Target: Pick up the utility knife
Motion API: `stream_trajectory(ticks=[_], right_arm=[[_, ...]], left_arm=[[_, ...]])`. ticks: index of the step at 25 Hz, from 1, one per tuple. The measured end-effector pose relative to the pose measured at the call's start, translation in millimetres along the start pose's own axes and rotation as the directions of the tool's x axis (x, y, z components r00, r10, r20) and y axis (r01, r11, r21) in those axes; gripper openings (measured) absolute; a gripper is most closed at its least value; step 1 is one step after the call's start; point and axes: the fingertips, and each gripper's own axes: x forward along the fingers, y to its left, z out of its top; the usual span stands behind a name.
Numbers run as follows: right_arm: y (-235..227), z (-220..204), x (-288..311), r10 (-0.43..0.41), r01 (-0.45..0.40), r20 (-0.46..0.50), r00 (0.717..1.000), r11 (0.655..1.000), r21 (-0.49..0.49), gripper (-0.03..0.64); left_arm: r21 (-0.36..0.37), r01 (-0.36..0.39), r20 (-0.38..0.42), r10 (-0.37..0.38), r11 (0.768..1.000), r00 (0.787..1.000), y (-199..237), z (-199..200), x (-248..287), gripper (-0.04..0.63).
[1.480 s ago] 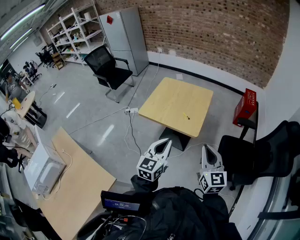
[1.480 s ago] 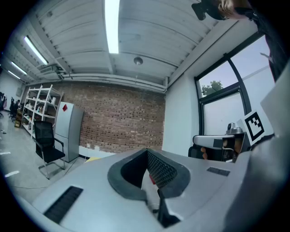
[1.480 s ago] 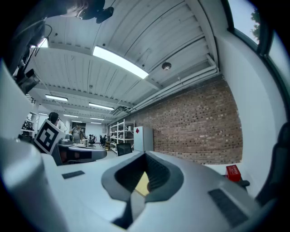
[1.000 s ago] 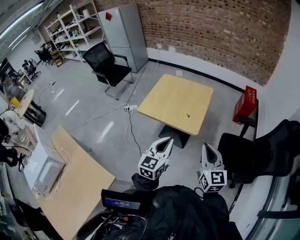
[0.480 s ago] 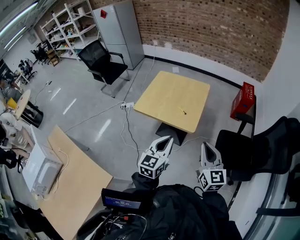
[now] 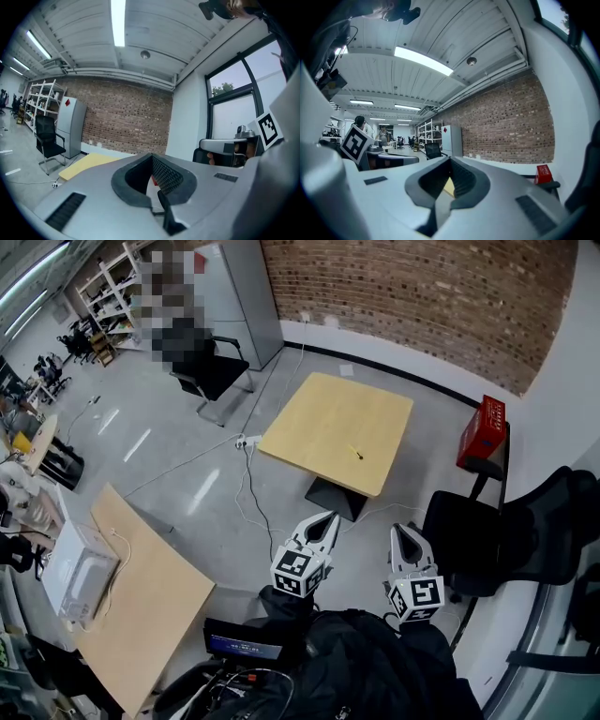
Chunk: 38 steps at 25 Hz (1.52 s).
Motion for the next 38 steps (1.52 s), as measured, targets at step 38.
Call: stream_trajectory(ticks=[38], right_arm=[[-18.6,-1.7,173.8,-0.057,0.059,-0.04,0.998,0.998,0.031,0.003]], left_arm=[[-0.018,0.047,-0.062,-0.048,0.999,0.997,146.2,13.9,90.9,0.0]])
